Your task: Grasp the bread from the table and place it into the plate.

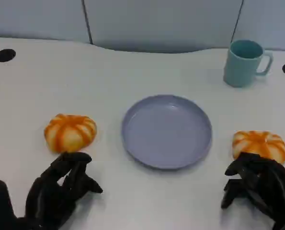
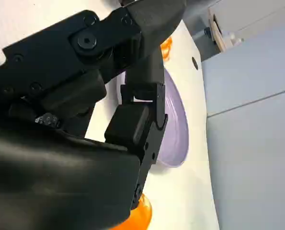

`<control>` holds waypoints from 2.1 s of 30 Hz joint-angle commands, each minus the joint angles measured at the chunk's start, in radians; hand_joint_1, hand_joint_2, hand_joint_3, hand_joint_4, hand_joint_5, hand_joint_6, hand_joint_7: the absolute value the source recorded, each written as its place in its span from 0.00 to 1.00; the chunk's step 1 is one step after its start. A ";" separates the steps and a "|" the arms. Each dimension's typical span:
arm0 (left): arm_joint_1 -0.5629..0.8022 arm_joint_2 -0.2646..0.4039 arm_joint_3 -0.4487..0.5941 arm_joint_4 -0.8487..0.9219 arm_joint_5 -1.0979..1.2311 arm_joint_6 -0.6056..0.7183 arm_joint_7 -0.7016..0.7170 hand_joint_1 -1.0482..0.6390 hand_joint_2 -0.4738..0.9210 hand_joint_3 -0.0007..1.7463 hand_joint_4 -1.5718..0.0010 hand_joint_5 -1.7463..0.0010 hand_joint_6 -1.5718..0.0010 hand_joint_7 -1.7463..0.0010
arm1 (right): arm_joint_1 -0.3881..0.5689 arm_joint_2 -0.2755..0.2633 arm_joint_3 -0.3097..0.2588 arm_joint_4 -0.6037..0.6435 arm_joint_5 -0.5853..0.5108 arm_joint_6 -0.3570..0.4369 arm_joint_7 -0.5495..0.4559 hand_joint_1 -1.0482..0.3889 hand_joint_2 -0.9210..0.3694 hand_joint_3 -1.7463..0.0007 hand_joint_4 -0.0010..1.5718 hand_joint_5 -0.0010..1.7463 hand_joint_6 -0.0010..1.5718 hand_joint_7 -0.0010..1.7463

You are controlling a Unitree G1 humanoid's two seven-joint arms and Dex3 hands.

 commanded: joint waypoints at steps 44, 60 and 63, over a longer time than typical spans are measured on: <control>0.015 0.040 -0.058 0.016 0.339 -0.608 0.139 0.37 1.00 0.16 0.67 0.27 0.64 0.74 | 0.010 -0.002 0.001 -0.024 -0.001 0.007 -0.022 0.07 0.09 1.00 0.89 0.51 0.78 0.47; -0.017 0.298 -0.107 -0.107 1.049 -0.842 0.554 0.30 1.00 0.07 0.98 0.55 0.76 0.95 | 0.003 0.014 0.009 -0.019 -0.007 0.000 -0.030 0.06 0.08 1.00 0.90 0.49 0.78 0.47; -0.026 0.337 -0.133 -0.173 1.143 -0.758 0.588 0.27 1.00 0.04 0.99 0.64 0.77 0.97 | 0.003 0.018 0.008 -0.018 -0.002 0.000 -0.028 0.06 0.09 1.00 0.90 0.50 0.78 0.47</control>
